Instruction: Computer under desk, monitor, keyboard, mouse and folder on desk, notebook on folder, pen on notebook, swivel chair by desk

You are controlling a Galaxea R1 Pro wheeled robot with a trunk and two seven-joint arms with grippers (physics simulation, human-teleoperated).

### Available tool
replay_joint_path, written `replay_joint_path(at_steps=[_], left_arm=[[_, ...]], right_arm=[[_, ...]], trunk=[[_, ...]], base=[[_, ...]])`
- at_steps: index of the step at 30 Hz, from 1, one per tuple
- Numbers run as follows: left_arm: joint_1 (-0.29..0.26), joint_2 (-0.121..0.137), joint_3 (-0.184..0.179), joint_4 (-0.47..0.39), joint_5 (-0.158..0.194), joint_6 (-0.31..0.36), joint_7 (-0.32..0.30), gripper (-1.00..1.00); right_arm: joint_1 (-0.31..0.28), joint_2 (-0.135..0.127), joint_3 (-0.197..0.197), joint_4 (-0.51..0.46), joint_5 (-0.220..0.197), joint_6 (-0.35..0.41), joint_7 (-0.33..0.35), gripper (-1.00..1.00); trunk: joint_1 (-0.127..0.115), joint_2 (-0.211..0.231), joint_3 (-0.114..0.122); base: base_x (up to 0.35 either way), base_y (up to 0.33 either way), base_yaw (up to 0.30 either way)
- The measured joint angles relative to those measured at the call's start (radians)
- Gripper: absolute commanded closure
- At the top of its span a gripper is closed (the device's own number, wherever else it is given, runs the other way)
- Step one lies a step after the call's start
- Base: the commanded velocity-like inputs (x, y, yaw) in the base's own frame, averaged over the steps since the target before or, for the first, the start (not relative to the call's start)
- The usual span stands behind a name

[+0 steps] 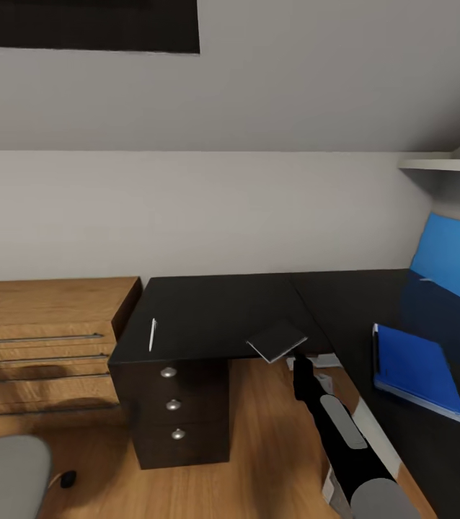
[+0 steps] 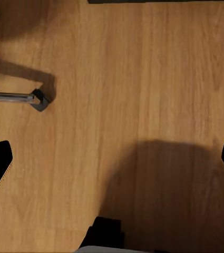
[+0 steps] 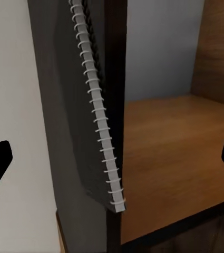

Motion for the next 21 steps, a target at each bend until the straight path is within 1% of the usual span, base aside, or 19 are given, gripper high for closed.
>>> replay_joint_path(at_steps=[5,7,10,21], left_arm=[[0.000,0.000,0.001,0.000,0.001,0.000,0.001,-1.00],[0.000,0.000,0.001,0.000,0.001,0.000,0.001,-1.00],[0.000,0.000,0.001,0.000,0.001,0.000,0.001,-1.00],[0.000,-0.001,0.001,-0.003,0.001,0.000,0.001,-1.00]], right_arm=[[0.000,0.001,-0.002,0.000,-0.002,0.000,0.001,-1.00],[0.000,0.002,-0.001,0.000,-0.002,-0.001,0.002,-1.00],[0.000,0.005,0.000,0.000,-0.003,-0.001,0.003,-1.00],[0.000,0.002,-0.001,0.000,-0.003,0.000,0.001,-1.00]], trunk=[[0.000,0.000,0.000],[0.000,0.000,0.000],[0.000,0.000,0.000],[0.001,0.000,0.000]], base=[[0.285,0.148,0.000],[0.162,0.108,0.000],[0.053,0.035,0.000],[0.010,0.006,0.000]])
